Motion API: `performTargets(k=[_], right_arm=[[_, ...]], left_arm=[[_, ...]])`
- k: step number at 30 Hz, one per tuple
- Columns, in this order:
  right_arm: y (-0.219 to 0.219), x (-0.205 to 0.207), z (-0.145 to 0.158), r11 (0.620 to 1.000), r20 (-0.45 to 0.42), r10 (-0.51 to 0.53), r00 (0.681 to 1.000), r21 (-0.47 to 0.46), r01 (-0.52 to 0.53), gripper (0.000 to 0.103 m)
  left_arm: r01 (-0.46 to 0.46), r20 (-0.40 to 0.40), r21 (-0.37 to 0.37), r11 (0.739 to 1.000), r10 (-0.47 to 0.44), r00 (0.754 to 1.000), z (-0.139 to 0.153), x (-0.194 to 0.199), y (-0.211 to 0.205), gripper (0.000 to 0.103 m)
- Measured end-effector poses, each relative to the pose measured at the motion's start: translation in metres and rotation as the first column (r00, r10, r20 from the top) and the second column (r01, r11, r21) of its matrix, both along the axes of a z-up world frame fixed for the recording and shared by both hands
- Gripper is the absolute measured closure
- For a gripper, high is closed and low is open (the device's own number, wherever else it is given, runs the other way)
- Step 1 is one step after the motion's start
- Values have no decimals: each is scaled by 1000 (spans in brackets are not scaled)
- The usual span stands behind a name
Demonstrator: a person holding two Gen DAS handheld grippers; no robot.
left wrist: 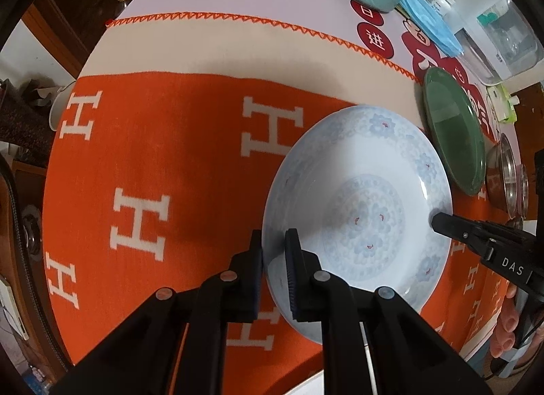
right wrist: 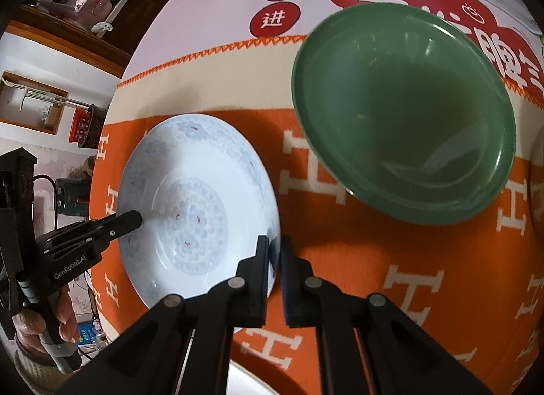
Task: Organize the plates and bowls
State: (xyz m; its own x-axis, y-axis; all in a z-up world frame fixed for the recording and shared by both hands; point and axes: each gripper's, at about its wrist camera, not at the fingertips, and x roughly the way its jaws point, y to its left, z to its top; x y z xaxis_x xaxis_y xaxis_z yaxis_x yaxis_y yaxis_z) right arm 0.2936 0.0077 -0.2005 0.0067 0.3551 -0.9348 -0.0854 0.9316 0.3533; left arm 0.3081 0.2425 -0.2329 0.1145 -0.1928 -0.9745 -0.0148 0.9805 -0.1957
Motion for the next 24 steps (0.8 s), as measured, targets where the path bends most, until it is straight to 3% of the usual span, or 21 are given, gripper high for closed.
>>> performTargets(k=[14,24], right_arm=[[0,-24,25,1000,5,1,1000,0,-1,97],[-8,-70,57,1000,38,-2,999,15,2,97]], left_arm=[[3,28,12,1000,-3,1000,30,-34,-2,93],[-9,67,12,1000,8,998,65,-86,-4,93]])
